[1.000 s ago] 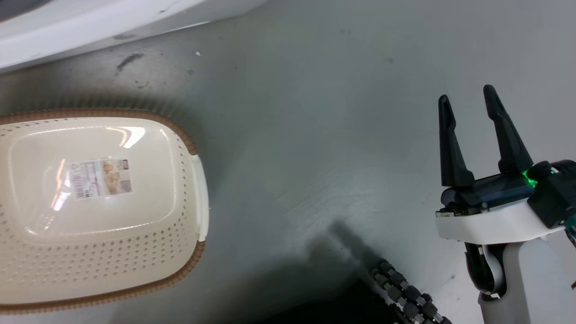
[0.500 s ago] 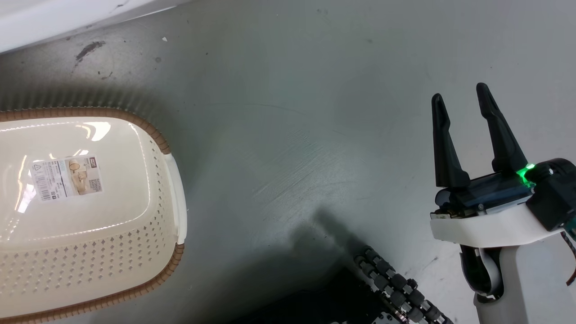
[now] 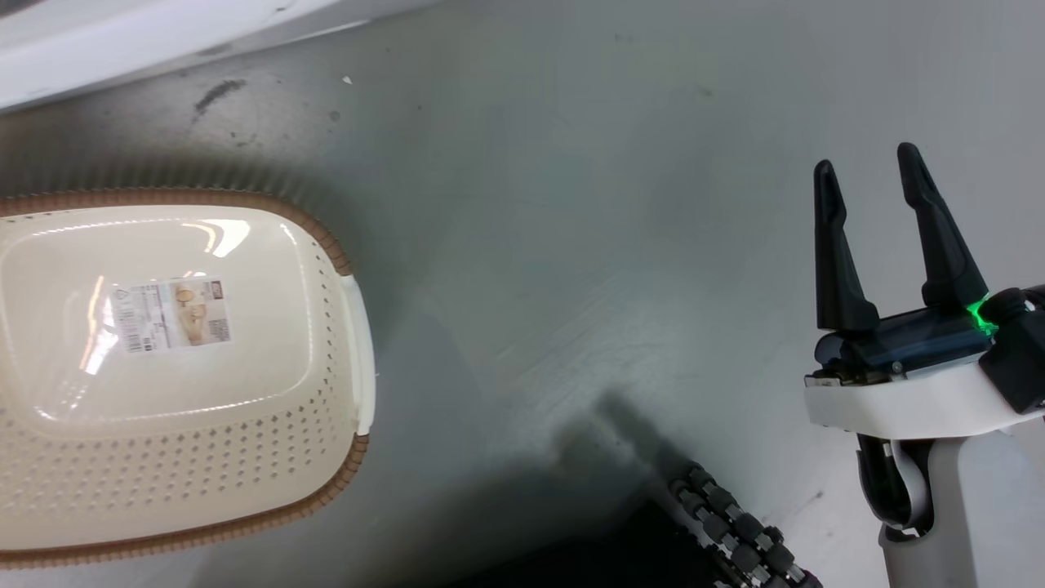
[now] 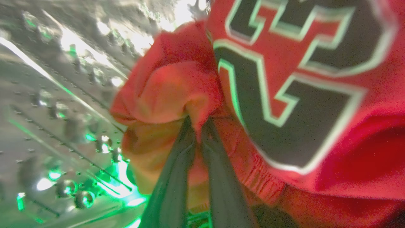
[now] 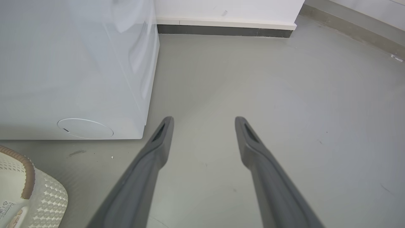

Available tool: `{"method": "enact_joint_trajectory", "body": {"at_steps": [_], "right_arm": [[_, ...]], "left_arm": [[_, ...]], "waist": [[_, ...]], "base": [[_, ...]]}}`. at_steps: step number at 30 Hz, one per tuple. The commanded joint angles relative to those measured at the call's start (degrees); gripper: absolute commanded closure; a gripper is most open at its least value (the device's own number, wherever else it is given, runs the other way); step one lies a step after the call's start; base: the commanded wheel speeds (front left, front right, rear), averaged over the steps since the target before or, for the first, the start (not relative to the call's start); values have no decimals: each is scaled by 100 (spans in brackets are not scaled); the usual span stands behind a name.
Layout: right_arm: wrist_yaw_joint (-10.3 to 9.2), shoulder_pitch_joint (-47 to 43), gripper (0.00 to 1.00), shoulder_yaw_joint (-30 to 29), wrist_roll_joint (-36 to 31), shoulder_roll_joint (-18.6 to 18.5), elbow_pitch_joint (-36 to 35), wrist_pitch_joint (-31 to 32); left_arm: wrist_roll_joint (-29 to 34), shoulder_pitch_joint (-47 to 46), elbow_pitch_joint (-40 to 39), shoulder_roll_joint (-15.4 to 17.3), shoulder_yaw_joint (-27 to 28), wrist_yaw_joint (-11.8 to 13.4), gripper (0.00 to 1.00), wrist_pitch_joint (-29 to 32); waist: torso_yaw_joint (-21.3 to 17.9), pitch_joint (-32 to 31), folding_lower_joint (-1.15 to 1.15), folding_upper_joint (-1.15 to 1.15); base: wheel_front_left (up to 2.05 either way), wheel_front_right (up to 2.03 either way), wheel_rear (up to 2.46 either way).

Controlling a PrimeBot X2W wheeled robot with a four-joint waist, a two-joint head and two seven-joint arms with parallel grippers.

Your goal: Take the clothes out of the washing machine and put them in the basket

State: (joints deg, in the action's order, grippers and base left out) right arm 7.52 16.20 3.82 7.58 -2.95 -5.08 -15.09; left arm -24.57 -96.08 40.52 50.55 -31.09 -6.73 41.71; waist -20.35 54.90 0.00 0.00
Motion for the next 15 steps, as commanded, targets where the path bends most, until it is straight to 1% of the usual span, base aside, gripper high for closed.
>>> {"method": "enact_joint_trajectory", "body": {"at_steps": [1,4,8,15], "right_arm": [[-6,23,0,-55,-11,12,10,-12],[-6,22,0,-136,-137,12,29,-13],[-6,85,0,-316,-246,9,82,-12],[-6,39,0,-488,-450,9,173,-12]], "left_arm": [[-23,93,47,-134,10,29,100,-247],[5,199,203,-289,-73,12,100,-672],[-79,429,422,-603,-92,33,100,-1367],[-257,1269,927,-1076,-143,90,100,-2482]], "waist": [[160,-176,0,0],[347,-352,0,0],[591,-678,0,0],[877,-1430,0,0]], "base": [[0,0,0],[0,0,0],[0,0,0],[0,0,0]]}}
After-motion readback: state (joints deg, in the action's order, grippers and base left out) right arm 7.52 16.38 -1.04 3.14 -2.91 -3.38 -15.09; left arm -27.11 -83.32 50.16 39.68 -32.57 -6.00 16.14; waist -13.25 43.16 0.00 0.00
